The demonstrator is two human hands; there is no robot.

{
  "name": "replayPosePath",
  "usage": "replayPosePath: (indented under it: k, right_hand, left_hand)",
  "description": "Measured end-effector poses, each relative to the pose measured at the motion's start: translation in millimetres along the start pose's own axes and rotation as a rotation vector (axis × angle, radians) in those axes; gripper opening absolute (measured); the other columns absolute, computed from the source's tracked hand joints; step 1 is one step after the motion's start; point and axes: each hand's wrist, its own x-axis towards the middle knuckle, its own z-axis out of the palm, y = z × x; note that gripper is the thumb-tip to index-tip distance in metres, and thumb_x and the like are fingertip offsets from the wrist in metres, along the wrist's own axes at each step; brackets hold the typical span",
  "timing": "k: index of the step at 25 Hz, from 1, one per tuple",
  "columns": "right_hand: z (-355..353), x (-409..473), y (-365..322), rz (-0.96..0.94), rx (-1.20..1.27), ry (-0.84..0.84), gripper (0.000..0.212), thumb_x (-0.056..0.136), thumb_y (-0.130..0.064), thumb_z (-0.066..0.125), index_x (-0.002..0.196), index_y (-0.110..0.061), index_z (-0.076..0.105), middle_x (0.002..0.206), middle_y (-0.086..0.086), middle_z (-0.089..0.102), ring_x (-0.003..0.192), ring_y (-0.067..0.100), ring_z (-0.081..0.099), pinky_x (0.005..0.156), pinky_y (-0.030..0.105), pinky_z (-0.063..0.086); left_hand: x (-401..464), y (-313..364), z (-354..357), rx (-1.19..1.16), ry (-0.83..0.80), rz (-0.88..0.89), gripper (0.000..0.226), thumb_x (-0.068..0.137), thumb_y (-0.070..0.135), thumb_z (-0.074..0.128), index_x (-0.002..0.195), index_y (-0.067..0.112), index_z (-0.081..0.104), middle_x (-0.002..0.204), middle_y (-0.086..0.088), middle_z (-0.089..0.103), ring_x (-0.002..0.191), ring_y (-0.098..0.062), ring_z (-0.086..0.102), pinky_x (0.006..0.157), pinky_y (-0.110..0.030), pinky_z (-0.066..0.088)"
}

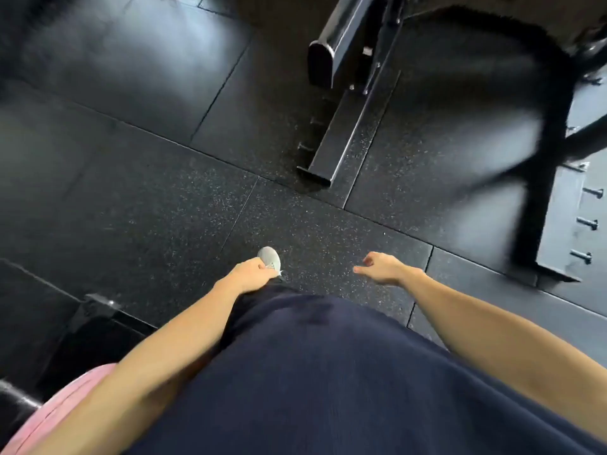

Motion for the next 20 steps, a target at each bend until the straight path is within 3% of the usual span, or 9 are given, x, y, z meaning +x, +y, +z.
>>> replayPosePath:
  k: [3, 8, 13, 20]
  right_hand:
    - [-5.8, 23.9, -55.7, -0.091, -0.113, -0.056, 0.059, 0.092, -0.048, 0.055, 0.133, -0.006, 0.048, 0.135, 0.011, 0.056, 0.121, 0.028, 0.054, 0.101, 0.035, 0.043]
    - [-17.8, 70.5, -177.0, -0.164, -0.296, -0.099, 0.054, 0.094, -0.044, 0.052, 0.123, 0.0, 0.054, 0.126, 0.016, 0.061, 0.114, 0.031, 0.057, 0.087, 0.034, 0.043]
    - [-30.2, 127.3, -323.6, -0.211, -0.274, -0.052, 0.053, 0.091, -0.048, 0.055, 0.126, -0.008, 0.053, 0.127, 0.01, 0.061, 0.115, 0.027, 0.057, 0.094, 0.032, 0.042]
    - [-55.8, 189.9, -462.4, -0.244, -0.251, -0.027, 0.06, 0.091, -0.049, 0.053, 0.134, -0.008, 0.048, 0.138, 0.011, 0.052, 0.124, 0.027, 0.051, 0.101, 0.036, 0.04]
  left_hand:
    - [9.9, -41.2, -12.1, -0.121, 0.003, -0.061, 0.044, 0.09, 0.053, 0.052, 0.118, 0.02, 0.062, 0.125, -0.002, 0.059, 0.115, -0.024, 0.054, 0.096, -0.035, 0.04]
    - [37.1, -109.8, -72.9, -0.276, 0.026, -0.126, 0.038, 0.084, 0.054, 0.056, 0.106, 0.023, 0.062, 0.109, 0.003, 0.062, 0.101, -0.018, 0.056, 0.09, -0.033, 0.044]
    - [76.4, -189.8, -182.0, -0.362, 0.094, -0.14, 0.043, 0.088, 0.053, 0.054, 0.116, 0.02, 0.057, 0.123, -0.002, 0.059, 0.113, -0.023, 0.053, 0.095, -0.035, 0.041]
    - [127.9, -238.5, -286.0, -0.447, 0.053, -0.116, 0.045, 0.09, 0.053, 0.051, 0.121, 0.021, 0.054, 0.118, -0.001, 0.056, 0.112, -0.022, 0.052, 0.096, -0.039, 0.041]
